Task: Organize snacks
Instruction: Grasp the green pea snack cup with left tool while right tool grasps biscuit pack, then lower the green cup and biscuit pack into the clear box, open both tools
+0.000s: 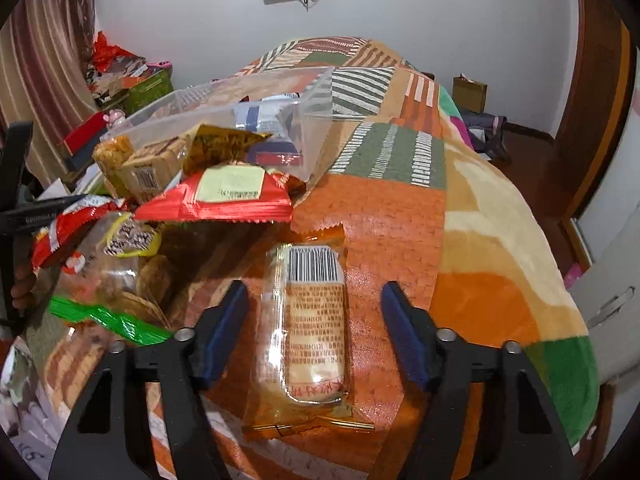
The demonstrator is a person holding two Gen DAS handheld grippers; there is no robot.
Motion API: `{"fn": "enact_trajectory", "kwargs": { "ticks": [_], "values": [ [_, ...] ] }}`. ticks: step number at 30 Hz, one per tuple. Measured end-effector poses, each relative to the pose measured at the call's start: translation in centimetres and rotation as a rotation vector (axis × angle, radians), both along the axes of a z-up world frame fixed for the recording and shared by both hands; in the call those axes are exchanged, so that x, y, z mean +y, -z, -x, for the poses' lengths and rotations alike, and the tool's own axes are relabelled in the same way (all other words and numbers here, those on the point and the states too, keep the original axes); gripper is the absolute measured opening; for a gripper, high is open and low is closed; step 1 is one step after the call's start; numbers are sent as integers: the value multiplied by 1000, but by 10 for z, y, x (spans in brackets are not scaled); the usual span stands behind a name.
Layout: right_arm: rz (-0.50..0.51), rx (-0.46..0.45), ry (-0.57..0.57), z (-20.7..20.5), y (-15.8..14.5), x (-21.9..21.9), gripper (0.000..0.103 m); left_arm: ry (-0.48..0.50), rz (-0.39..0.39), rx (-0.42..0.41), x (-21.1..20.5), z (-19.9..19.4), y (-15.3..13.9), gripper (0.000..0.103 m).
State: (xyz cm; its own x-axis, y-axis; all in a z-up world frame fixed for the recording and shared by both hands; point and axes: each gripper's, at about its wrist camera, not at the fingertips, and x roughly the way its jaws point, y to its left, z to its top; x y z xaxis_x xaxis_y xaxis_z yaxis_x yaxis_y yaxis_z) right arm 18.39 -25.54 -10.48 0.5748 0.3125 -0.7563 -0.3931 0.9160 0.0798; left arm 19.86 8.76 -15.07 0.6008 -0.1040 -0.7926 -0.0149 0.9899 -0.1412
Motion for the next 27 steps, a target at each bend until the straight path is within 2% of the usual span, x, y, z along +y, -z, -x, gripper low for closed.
{"fn": "enact_trajectory", "kwargs": {
  "ticks": [3, 6, 10, 17, 27],
  "values": [
    [-10, 5, -11, 2, -1, -1, 35, 1, 6, -3, 0, 1, 0, 59],
    [-24, 1, -2, 4, -2, -2, 32, -1, 10, -5, 1, 1, 0, 59],
    [-64, 3, 6, 3, -6, -6, 32, -3, 4, -14, 1, 7, -3, 58],
    [-88, -51, 15, 2, -27, -6, 32, -9, 8, -45, 3, 18, -16, 58],
    [-107, -133, 45, -4, -53, -6, 32, -21, -9, -136, 7, 32, -55, 58]
  ]
}}
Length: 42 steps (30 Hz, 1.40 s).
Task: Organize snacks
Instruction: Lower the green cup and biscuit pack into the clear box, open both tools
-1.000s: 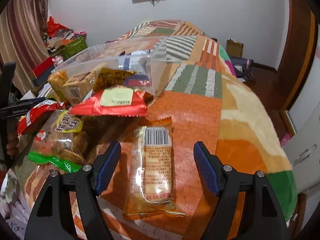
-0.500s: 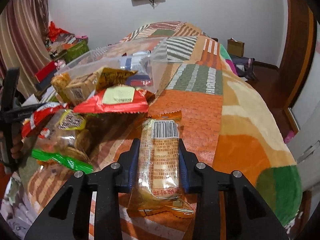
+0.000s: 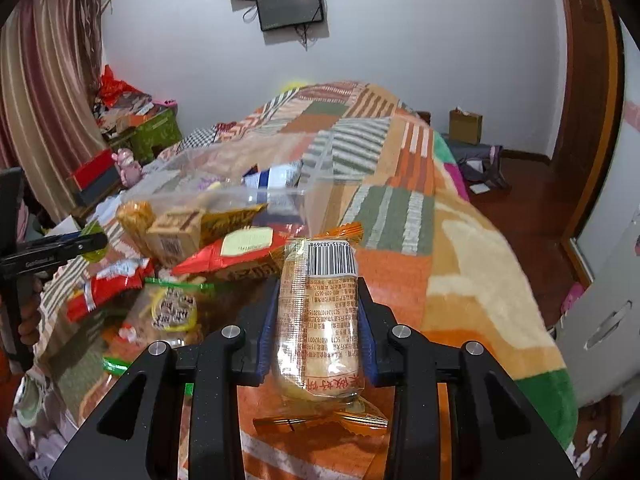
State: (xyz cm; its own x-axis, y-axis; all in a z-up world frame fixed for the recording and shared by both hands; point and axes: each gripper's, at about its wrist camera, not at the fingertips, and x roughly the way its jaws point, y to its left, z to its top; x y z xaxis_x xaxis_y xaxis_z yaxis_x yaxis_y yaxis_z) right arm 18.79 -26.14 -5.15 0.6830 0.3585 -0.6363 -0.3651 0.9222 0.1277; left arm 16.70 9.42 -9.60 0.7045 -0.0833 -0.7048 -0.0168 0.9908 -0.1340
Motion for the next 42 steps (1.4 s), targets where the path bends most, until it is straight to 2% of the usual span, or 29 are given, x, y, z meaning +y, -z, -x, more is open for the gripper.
{"fn": "enact_trajectory", "kwargs": {
  "ticks": [7, 12, 20, 30, 36, 42],
  "values": [
    [-33, -72, 11, -7, -24, -2, 32, 15, -10, -53, -5, -6, -27, 58],
    [-35, -116, -30, -22, -37, 16, 32, 28, -22, -77, -10, -20, -41, 58],
    [-60, -115, -118, -55, -42, 50, 32, 12, -6, -80, -9, -57, -46, 58],
    [-24, -42, -214, -104, -30, 95, 32, 36, -36, -31, -17, -109, -32, 58],
    [41, 14, -259, -126, -16, 115, 32, 100, -34, 37, -29, -138, -15, 58],
    [75, 104, -299, -142, 5, 123, 32, 176, -72, 86, -50, -155, 1, 58]
  ]
}}
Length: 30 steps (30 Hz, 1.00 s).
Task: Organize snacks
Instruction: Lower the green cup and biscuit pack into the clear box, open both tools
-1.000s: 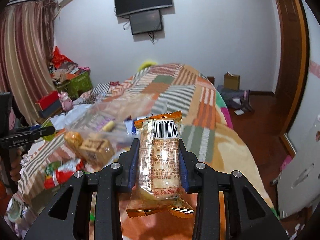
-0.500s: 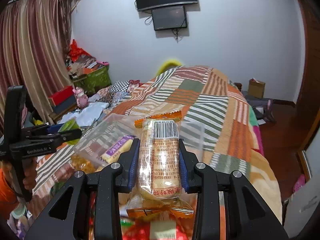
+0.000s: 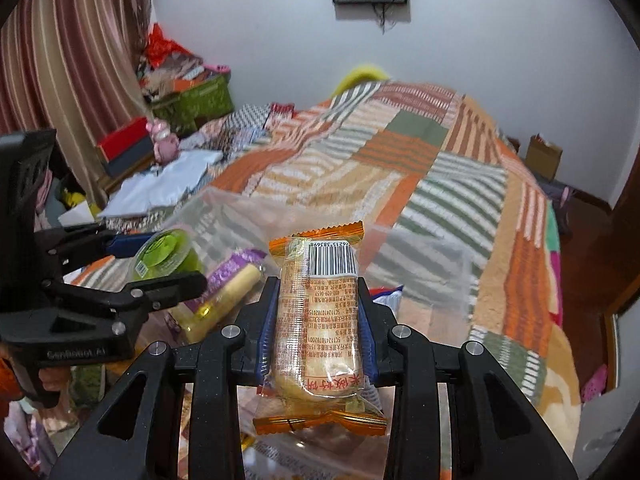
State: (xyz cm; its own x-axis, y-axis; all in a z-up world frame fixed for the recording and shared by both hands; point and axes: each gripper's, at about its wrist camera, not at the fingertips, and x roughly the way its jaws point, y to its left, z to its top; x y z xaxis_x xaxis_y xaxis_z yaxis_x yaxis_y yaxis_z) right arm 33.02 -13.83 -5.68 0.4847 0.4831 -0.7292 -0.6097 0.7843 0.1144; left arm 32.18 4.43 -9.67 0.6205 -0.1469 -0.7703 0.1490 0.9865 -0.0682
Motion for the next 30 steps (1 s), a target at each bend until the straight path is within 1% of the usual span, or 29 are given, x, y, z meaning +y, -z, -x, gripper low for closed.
{"fn": "enact_trajectory", "kwargs": {
  "ticks": [5, 7, 11, 14, 18, 20, 22, 24, 30],
  "values": [
    [44, 17, -34, 2, 10, 6, 32, 31, 6, 49, -8, -9, 12, 58],
    [53, 33, -42, 2, 14, 6, 32, 38, 8, 56, -10, -10, 13, 58],
    [64, 36, -51, 1, 13, 5, 32, 49, -17, 73, -15, -11, 15, 58],
    [75, 41, -58, 1, 13, 6, 34, 49, -12, 102, -16, -13, 19, 58],
    [97, 20, -50, 2, 11, 7, 38, 47, -18, 106, -17, -12, 21, 58],
    [89, 8, -38, 3, 9, 4, 43, 43, -15, 108, -17, -12, 21, 58],
    [73, -1, -29, 4, 6, 0, 54, 38, -12, 110, -17, -12, 22, 59],
    [68, -10, -25, 6, 3, -1, 55, 35, -8, 117, -16, -11, 22, 59],
    [53, -18, -17, 11, -2, -7, 56, 27, 17, 153, -15, -12, 21, 61]
  ]
}}
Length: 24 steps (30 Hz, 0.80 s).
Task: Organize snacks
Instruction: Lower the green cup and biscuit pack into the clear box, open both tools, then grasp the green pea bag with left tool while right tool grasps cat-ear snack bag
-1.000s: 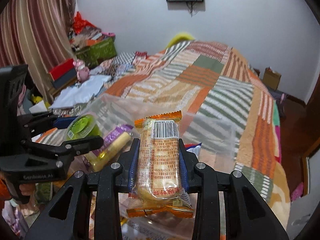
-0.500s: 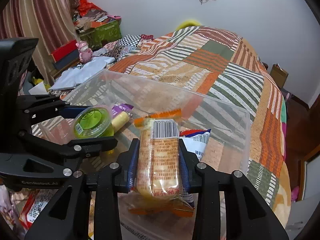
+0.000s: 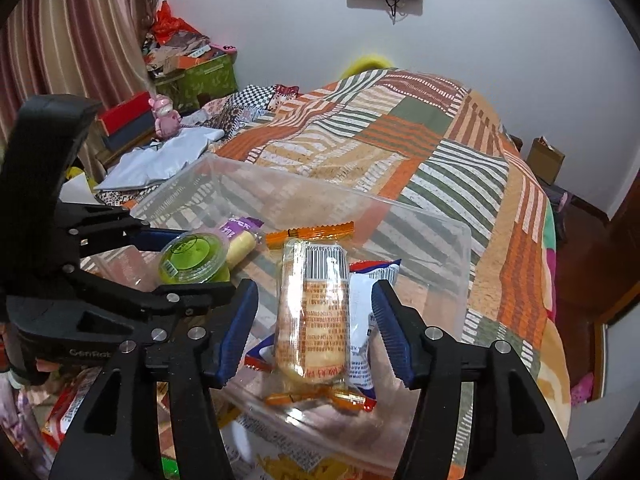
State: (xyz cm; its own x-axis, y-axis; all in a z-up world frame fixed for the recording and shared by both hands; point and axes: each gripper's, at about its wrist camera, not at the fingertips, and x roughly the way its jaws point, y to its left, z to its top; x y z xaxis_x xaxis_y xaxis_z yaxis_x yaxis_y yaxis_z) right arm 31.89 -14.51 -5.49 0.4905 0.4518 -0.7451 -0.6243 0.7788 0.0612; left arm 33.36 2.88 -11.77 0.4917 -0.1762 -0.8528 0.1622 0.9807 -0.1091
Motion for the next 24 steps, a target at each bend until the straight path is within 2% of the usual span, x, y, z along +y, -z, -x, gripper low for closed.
{"fn": "enact_trajectory", "kwargs": {
  "ticks": [2, 3, 5, 8, 11, 14, 18, 24],
  "values": [
    [-3, -10, 4, 4, -3, -2, 56, 0, 12, -4, 0, 3, -3, 64],
    [-5, -14, 4, 6, -4, -3, 56, 1, 11, -7, 0, 4, -5, 77],
    [-9, -22, 4, 10, -7, -5, 56, -12, -6, -50, 0, 12, -12, 90],
    [-15, -41, 5, 18, -14, -7, 56, -7, -58, -107, -2, 24, -24, 90],
    [-29, -58, 10, 26, -21, -11, 56, -16, -75, -145, 1, 39, -36, 90],
    [-45, -74, 20, 37, -28, -17, 56, -30, -61, -166, 9, 54, -46, 90],
    [-61, -103, 33, 55, -36, -25, 63, -65, -39, -195, 20, 78, -55, 91],
    [-73, -127, 45, 83, -39, -34, 66, -113, -12, -185, 37, 109, -51, 91]
  ]
}}
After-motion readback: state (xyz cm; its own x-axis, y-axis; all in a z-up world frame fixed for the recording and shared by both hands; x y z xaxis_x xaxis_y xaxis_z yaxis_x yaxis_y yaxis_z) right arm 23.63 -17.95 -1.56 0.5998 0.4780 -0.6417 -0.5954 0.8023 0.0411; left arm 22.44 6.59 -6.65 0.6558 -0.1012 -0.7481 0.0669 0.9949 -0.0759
